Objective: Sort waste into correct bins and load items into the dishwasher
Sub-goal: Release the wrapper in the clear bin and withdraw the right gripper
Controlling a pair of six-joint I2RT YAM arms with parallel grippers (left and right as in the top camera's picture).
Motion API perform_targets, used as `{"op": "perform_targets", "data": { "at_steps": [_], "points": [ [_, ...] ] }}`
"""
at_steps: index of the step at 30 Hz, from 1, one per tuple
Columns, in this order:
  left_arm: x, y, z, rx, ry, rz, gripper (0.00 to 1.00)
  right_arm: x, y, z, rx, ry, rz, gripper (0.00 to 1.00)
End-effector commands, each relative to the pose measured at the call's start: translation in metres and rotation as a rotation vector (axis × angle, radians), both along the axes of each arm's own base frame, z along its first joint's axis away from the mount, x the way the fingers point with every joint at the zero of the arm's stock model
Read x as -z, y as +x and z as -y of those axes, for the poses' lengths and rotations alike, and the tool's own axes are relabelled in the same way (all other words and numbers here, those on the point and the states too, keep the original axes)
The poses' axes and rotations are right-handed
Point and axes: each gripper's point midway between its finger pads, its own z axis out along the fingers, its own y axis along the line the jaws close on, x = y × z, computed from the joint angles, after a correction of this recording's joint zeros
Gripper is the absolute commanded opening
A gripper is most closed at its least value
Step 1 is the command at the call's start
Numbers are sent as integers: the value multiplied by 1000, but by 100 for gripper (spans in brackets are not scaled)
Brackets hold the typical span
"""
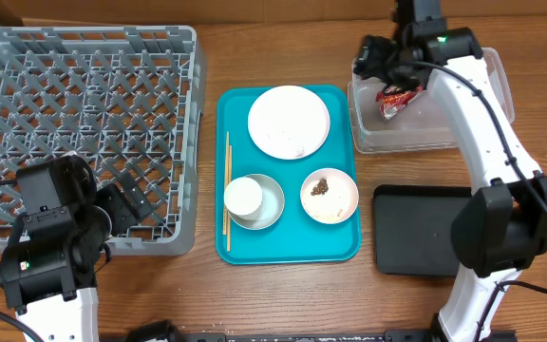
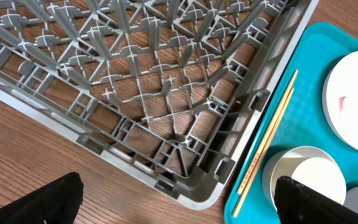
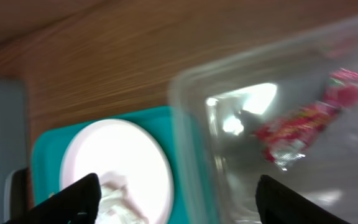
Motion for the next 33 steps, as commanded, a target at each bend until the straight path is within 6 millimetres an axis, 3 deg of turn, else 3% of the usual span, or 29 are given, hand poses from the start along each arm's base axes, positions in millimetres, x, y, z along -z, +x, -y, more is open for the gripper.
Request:
{"op": "perform_targets", "data": {
  "at_steps": [1, 4, 11, 17, 20, 22, 24, 26, 28, 30, 33],
  "points": [
    [-7, 2, -4, -20, 9, 21, 100, -34, -22, -72, -324, 6, 110, 83],
    [-7, 2, -4, -20, 9, 20, 100, -7, -33, -101, -392, -22, 61, 83],
    [-7, 2, -4, -20, 8, 19, 100, 75, -50, -146, -471, -108, -84, 76],
    [-7, 2, -4, -20, 8, 19, 100, 128, -63, -166, -478, -132, -180, 71],
    [-7, 1, -4, -20, 8, 17, 100, 145, -63, -164, -440, -166, -205, 66],
    [-6, 1, -4, -20, 7, 16, 100, 149, -60, -160, -400, -183, -207, 60],
    [-6, 1, -4, -20, 7, 16, 100, 148, -60, -160, -399, -184, -204, 47],
    [-6, 1, -4, -20, 7, 17, 100, 146, -61, -159, -399, -187, -212, 22],
    [-6, 1, -4, -20, 7, 16, 100, 139, -62, -156, -397, -192, -226, 6],
    [-6, 1, -4, -20, 7, 16, 100, 124, -59, -152, -386, -191, -221, 4],
    [-6, 1, -4, -20, 7, 17, 100, 77, -43, -138, -344, -181, -158, 4]
  ]
}}
